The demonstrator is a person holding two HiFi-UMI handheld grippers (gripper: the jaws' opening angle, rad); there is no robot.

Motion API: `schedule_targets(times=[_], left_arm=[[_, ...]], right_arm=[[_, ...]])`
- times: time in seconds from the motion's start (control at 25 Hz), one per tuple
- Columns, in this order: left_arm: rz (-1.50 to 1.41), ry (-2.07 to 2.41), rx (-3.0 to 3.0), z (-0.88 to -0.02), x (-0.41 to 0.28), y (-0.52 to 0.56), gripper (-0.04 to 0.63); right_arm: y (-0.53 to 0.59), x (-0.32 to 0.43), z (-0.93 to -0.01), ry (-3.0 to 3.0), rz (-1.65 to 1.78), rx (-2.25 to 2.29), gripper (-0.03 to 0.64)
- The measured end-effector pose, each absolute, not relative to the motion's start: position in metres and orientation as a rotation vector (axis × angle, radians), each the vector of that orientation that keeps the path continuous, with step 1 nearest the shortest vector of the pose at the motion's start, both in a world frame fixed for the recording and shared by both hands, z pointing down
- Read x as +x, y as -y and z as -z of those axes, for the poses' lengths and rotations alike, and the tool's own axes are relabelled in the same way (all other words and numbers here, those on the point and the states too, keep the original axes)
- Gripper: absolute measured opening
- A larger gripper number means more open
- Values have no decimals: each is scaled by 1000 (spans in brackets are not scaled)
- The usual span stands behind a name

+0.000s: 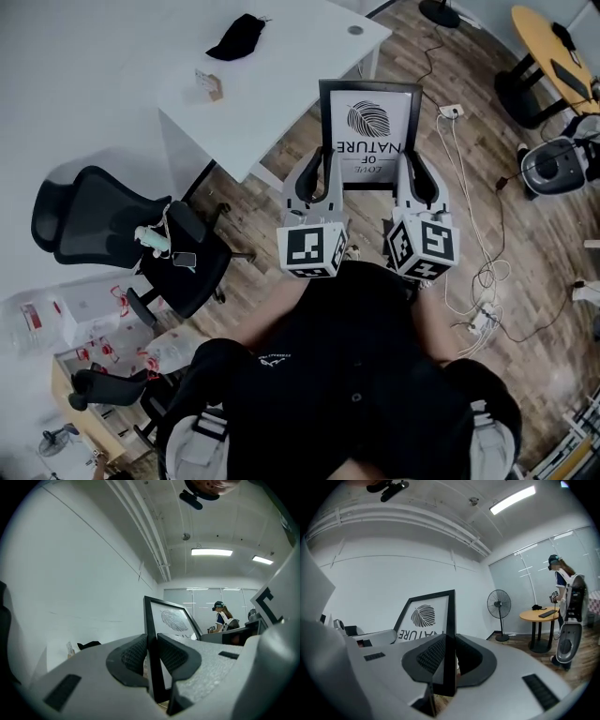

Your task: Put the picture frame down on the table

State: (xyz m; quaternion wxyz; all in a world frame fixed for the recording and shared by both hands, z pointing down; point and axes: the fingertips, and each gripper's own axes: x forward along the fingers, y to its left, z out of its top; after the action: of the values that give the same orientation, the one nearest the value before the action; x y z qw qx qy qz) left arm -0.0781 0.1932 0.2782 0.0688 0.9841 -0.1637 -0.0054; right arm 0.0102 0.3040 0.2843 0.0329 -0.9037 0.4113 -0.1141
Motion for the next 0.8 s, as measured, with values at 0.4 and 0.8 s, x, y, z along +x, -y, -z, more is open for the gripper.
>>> schedule_targets(times=[0.4, 0.8], left_arm=[[6, 264, 2968, -288, -6, -192, 72], [-11, 86, 2964, -286, 95, -153, 72]], right_arm=[[-315, 65, -290, -1053, 349, -2887, 66], [-283, 149, -289, -876, 360, -2944, 64]])
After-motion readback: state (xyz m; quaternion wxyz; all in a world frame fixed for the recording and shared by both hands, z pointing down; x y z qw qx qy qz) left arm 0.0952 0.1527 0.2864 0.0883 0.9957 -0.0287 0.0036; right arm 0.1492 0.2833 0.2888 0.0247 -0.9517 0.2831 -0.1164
